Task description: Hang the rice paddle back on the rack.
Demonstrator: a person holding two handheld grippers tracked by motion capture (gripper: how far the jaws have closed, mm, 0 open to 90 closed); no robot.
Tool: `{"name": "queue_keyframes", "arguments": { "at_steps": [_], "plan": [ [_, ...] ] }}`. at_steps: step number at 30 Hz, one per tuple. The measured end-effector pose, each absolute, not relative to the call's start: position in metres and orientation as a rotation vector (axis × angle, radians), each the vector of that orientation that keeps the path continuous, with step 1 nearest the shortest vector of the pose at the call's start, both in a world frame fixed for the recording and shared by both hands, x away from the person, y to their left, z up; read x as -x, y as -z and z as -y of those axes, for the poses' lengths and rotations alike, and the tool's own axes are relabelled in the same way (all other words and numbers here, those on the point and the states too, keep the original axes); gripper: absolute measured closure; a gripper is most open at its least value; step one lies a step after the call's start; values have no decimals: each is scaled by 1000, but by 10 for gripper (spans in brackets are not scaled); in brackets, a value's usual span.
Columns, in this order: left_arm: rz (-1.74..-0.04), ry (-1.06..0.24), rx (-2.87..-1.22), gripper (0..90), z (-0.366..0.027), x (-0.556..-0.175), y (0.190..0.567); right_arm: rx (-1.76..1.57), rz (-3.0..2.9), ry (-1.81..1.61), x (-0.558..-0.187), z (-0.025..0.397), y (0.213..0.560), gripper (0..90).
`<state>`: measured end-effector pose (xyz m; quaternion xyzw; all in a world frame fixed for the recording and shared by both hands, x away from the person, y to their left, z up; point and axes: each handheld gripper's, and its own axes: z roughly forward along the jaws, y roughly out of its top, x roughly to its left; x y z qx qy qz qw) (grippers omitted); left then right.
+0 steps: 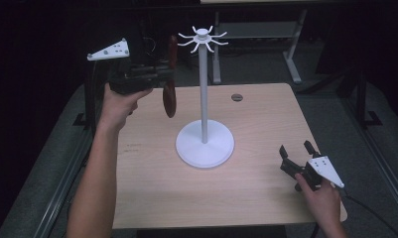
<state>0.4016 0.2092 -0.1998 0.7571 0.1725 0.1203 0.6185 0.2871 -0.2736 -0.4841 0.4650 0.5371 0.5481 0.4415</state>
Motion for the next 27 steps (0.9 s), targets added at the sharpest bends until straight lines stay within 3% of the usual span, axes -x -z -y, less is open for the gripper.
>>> {"name": "queue_keyframes", "arguments": {
  "at_steps": [21,27],
  "plan": [
    [-397,-242,-1760,778,-190,-413,208,-1155,-1335,-1369,-287,274,484,132],
    [-409,-242,-1755,736,-192,-413,208,-1150,-1335,-1372,-286,274,484,132]
  ]
}}
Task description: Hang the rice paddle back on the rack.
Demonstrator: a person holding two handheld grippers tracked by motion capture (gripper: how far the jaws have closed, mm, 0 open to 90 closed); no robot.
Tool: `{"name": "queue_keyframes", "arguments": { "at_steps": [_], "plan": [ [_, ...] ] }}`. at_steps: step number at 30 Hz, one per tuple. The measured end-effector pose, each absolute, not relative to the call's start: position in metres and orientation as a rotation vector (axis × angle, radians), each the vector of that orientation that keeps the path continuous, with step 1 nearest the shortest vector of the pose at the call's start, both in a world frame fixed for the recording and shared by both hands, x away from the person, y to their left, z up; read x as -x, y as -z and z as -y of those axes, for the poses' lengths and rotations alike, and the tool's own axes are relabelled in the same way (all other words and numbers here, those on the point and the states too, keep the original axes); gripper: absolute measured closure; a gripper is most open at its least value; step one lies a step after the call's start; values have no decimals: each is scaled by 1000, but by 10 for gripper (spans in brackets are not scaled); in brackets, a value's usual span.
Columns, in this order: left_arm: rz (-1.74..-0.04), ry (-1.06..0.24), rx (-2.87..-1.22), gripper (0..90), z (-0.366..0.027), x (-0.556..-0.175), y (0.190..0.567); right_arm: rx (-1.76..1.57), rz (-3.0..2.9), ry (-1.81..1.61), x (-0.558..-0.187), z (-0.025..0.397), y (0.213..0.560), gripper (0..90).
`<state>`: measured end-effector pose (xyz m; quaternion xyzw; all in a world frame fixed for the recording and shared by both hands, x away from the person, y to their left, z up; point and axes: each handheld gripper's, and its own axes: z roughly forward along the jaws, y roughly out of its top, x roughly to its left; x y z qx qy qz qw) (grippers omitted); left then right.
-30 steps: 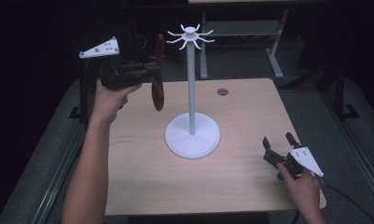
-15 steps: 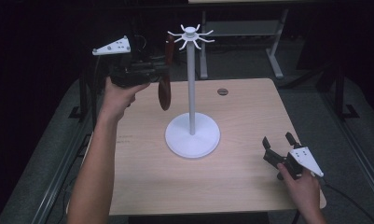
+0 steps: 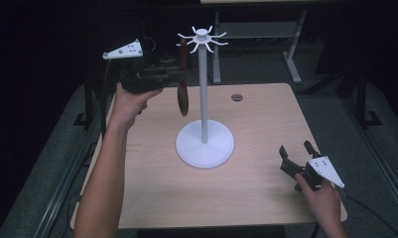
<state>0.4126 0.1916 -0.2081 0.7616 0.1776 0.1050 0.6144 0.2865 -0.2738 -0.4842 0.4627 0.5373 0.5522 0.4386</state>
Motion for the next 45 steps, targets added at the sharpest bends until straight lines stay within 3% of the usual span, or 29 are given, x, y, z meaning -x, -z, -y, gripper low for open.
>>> {"name": "queue_keyframes", "arguments": {
  "at_steps": [7,16,28,45],
  "plan": [
    [-422,-272,-1779,648,-192,-410,206,-1149,-1319,-1385,-286,274,484,132],
    [-449,-329,-1855,446,-195,-404,204,-1140,-1297,-1403,-283,275,485,132],
    [-524,-408,-1931,257,-207,-394,211,-1145,-1307,-1392,-284,274,485,132],
    [-596,-471,-1969,236,-234,-371,246,-1150,-1333,-1367,-286,273,484,132]
  ]
}}
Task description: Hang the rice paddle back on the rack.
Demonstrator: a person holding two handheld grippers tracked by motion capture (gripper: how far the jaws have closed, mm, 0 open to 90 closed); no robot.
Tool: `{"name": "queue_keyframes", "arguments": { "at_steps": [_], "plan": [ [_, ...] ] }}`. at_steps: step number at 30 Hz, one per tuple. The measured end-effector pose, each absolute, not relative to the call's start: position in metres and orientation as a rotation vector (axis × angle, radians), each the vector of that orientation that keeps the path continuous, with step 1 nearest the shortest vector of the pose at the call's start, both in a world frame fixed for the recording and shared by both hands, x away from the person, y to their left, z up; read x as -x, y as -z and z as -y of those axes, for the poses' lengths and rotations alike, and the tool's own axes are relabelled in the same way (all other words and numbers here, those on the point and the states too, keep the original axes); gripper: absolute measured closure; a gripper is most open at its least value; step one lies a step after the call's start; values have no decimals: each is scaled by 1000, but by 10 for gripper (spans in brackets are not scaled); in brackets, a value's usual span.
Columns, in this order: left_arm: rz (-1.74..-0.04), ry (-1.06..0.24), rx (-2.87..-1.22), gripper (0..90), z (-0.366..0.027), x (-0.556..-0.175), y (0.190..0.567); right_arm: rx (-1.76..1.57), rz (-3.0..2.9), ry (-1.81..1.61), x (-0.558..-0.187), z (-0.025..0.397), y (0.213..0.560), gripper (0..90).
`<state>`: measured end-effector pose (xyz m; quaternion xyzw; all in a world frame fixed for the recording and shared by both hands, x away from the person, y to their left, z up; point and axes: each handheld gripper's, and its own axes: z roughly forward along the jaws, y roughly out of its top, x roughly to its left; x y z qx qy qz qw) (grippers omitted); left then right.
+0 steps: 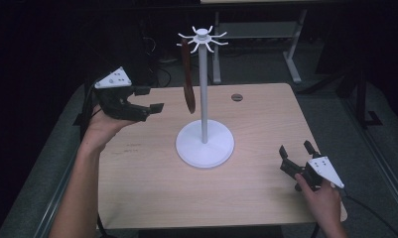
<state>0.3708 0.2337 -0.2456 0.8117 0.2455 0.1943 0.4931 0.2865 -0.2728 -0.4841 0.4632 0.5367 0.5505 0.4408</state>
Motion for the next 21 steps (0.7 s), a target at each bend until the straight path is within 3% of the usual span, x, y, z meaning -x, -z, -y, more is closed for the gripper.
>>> {"name": "queue_keyframes", "arguments": {
  "at_steps": [21],
  "plan": [
    [-723,-442,-1973,242,-262,-350,314,-1160,-1330,-1363,-287,273,484,132]
  ]
}}
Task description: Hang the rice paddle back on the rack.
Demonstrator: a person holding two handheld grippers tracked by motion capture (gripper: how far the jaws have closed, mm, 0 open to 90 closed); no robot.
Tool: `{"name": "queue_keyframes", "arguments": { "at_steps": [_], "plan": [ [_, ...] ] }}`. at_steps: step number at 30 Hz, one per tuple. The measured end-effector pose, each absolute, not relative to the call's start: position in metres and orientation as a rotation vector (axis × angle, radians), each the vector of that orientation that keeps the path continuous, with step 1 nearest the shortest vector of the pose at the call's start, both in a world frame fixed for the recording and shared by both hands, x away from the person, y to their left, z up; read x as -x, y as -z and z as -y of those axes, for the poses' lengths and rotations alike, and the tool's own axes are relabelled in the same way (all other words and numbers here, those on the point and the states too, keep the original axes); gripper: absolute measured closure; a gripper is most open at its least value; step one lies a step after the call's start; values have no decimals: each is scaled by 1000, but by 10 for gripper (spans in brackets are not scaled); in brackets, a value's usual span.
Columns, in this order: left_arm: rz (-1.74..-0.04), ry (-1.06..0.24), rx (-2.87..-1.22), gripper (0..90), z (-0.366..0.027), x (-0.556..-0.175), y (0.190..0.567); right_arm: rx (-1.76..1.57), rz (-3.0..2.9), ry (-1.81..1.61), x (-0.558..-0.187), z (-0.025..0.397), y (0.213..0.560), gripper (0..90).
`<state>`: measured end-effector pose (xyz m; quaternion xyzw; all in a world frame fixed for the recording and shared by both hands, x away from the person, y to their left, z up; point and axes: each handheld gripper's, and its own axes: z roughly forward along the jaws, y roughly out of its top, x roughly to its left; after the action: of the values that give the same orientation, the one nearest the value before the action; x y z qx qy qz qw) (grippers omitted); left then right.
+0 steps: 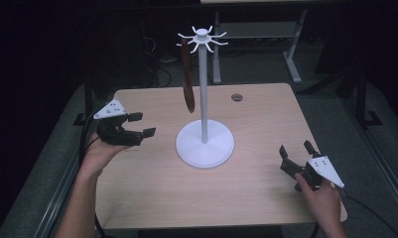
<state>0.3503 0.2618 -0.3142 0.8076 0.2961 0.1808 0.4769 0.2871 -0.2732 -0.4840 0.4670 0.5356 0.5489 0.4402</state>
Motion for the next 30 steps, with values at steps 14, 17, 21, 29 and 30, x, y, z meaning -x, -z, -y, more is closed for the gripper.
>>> {"name": "queue_keyframes", "arguments": {
  "at_steps": [14,17,21,29,30],
  "plan": [
    [-801,-419,-1984,241,-280,-342,352,-1160,-1329,-1362,-287,273,484,132],
    [-815,-416,-1980,241,-283,-339,361,-1160,-1329,-1362,-287,273,484,132],
    [-837,-418,-1983,241,-287,-335,374,-1161,-1328,-1361,-287,273,484,132],
    [-879,-422,-2004,239,-294,-327,396,-1161,-1329,-1362,-287,273,484,132],
    [-888,-418,-2009,240,-295,-325,398,-1161,-1329,-1362,-287,273,484,132]
  ]
}}
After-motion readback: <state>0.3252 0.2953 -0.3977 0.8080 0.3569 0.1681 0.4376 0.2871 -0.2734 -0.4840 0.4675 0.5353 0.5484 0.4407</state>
